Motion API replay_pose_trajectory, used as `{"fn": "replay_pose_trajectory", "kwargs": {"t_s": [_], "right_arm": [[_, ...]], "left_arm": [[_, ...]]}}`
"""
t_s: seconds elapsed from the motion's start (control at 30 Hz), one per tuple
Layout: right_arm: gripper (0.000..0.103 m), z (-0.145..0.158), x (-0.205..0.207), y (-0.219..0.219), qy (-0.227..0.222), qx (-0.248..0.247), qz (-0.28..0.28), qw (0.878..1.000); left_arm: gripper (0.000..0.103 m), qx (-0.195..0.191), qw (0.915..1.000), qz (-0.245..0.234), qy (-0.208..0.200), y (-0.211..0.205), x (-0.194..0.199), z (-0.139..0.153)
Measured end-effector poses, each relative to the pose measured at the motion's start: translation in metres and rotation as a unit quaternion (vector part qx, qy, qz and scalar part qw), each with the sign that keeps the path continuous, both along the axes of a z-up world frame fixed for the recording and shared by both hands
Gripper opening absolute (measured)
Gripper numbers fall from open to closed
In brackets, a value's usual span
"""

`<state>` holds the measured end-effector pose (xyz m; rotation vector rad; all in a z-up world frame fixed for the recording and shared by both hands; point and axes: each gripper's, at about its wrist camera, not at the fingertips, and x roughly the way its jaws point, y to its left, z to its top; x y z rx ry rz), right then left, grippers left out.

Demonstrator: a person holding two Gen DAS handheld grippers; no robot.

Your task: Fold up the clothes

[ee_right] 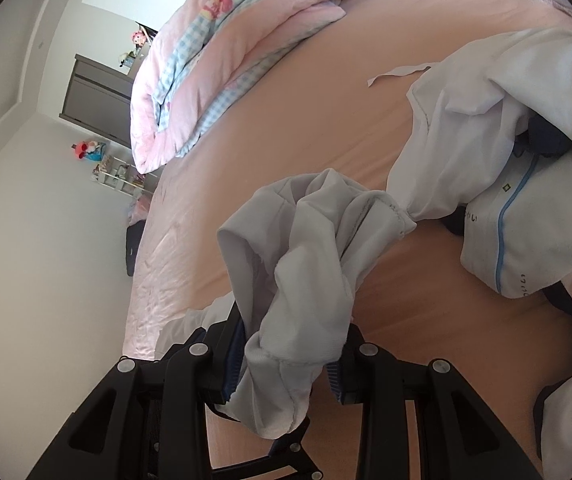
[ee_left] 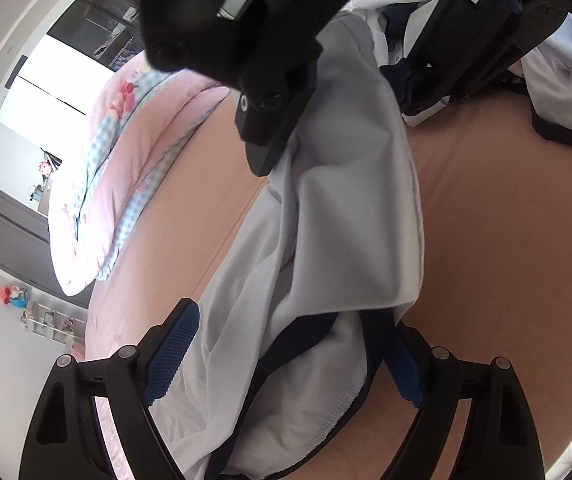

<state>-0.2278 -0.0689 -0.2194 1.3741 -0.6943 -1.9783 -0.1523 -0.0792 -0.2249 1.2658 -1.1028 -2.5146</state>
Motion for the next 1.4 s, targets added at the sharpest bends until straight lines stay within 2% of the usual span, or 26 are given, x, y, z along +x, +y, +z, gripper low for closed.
{"fn": "replay_pose_trajectory", "kwargs": {"t_s": [0.13, 0.3, 0.43, 0.63, 0.67, 0.7, 0.77, 0.87, 0.97, 1.1, 1.13, 1.2, 1.23, 1.3, 1.4], "right_arm": [[0.033, 0.000, 0.000, 0.000, -0.001, -0.007, 0.001, 1.000], [0.033, 0.000, -0.002, 0.002, -0.001, -0.019, 0.007, 1.000], [0.033, 0.003, -0.002, 0.007, 0.003, -0.025, 0.006, 1.000], [0.033, 0.001, -0.001, 0.009, 0.003, -0.023, 0.011, 1.000], [0.033, 0.001, -0.001, 0.008, 0.002, -0.021, 0.011, 1.000], [0.033, 0.000, -0.001, 0.009, 0.000, -0.025, 0.010, 1.000], [0.033, -0.002, -0.001, 0.010, -0.004, -0.028, 0.011, 1.000], [0.033, -0.002, -0.001, 0.011, -0.007, -0.032, 0.017, 0.999], [0.034, -0.002, 0.001, 0.011, -0.008, -0.026, 0.028, 0.999], [0.035, -0.005, 0.000, 0.017, -0.027, -0.035, 0.033, 0.998], [0.037, -0.005, -0.001, 0.022, -0.034, -0.042, 0.029, 0.998], [0.069, -0.005, -0.002, 0.032, -0.044, -0.056, 0.013, 0.997], [0.073, -0.004, -0.002, 0.039, -0.042, -0.062, 0.002, 0.997], [0.074, -0.002, -0.002, 0.052, -0.039, -0.075, -0.017, 0.996], [0.074, -0.010, -0.001, 0.067, -0.061, -0.099, -0.039, 0.992]], "left_arm": [[0.087, -0.003, 1.0000, -0.007, 0.001, 0.008, -0.004, -0.004], [0.087, 0.015, 0.9998, -0.005, -0.009, 0.007, -0.014, -0.006], [0.087, -0.019, 0.9998, -0.003, -0.010, 0.010, -0.021, -0.016], [0.084, 0.006, 0.9994, 0.036, 0.000, 0.008, -0.032, -0.011], [0.073, 0.009, 0.9992, 0.040, 0.003, 0.007, -0.033, -0.010], [0.054, 0.011, 0.9989, 0.045, 0.005, 0.007, -0.035, -0.010], [0.041, 0.018, 0.9981, 0.059, 0.004, 0.005, -0.039, -0.010], [0.030, 0.056, 0.9956, 0.074, -0.008, -0.002, -0.046, -0.010], [0.026, 0.085, 0.9927, 0.085, -0.007, -0.007, -0.047, -0.007], [0.024, 0.137, 0.9846, 0.108, -0.006, -0.017, -0.051, 0.002], [0.024, 0.152, 0.9817, 0.115, -0.007, -0.021, -0.052, 0.005], [0.023, 0.183, 0.9745, 0.130, -0.008, -0.027, -0.054, 0.010], [0.023, 0.203, 0.9692, 0.140, -0.009, -0.031, -0.055, 0.012], [0.023, 0.240, 0.9576, 0.159, -0.008, -0.040, -0.056, 0.017], [0.023, 0.272, 0.9463, 0.175, -0.004, -0.048, -0.059, 0.022]]}}
